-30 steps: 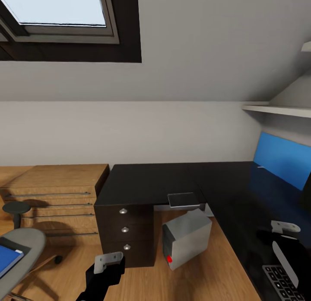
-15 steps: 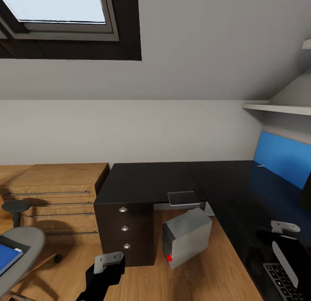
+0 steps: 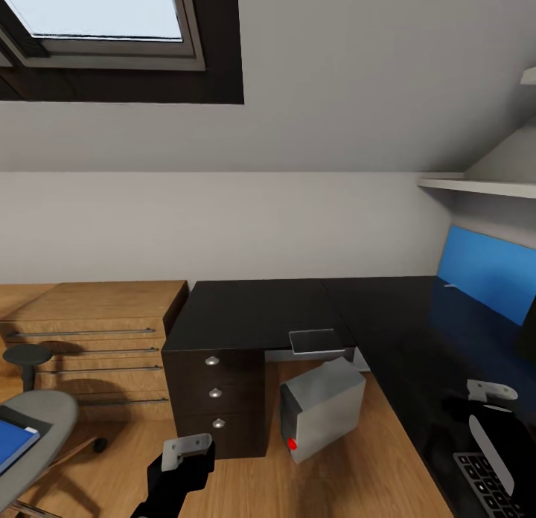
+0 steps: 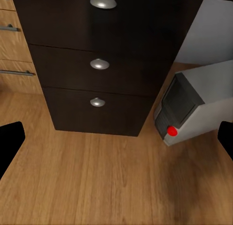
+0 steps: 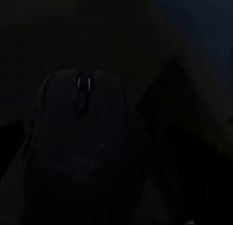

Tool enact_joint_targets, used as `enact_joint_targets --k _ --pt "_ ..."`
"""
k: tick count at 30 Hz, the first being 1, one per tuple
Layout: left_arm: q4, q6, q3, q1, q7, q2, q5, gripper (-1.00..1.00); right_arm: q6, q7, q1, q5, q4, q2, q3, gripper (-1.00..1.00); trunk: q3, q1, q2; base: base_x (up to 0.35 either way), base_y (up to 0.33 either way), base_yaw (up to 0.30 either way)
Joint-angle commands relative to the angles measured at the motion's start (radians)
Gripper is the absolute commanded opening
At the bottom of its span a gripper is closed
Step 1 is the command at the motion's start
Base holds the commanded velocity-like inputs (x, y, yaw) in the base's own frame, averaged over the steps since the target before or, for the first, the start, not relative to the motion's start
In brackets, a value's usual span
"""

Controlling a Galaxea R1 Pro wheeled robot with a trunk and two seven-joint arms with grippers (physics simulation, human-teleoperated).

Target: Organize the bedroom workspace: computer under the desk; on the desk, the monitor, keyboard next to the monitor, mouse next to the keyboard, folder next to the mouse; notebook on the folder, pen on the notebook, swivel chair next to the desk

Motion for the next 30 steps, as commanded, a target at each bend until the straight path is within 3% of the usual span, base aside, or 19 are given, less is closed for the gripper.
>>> enact_joint_targets --k 1,20,21,22,24,30 --pt "-0.002 0.002 -0.002 -0.001 0.009 0.001 0.009 1.00 0.003 -0.008 0.000 -0.011 -0.001 0.000 0.001 1.00 -0.001 0.000 -0.001 0.000 0.000 0.000" --pt "-0.002 0.002 0.001 -0.001 0.009 0.001 0.009 1.00 -0.009 -0.011 0.000 -0.018 -0.040 0.008 0.000 1.00 -0.001 0.000 -0.001 0.000 0.000 0.000" --pt "-0.002 0.003 0.001 -0.001 0.009 0.001 0.009 1.00 -0.016 -0.012 0.000 -0.018 -0.058 0.018 -0.001 1.00 -0.001 0.000 -0.001 0.000 0.000 0.000" --pt "-0.002 0.003 0.001 -0.001 0.009 0.001 0.009 1.00 -0.027 -0.013 0.001 -0.018 -0.109 0.059 -0.004 1.00 -0.001 0.000 -0.001 0.000 0.000 0.000" --pt "-0.002 0.003 0.001 -0.001 0.009 0.001 0.009 1.00 -0.029 -0.013 0.002 -0.018 -0.136 0.087 -0.004 1.00 -0.001 0.000 -0.001 0.000 0.000 0.000" --pt "0.002 0.005 -0.001 -0.001 0.009 0.001 0.005 1.00 -0.026 -0.014 0.006 -0.018 -0.262 0.214 -0.006 1.00 -0.001 0.000 -0.001 0.000 0.000 0.000"
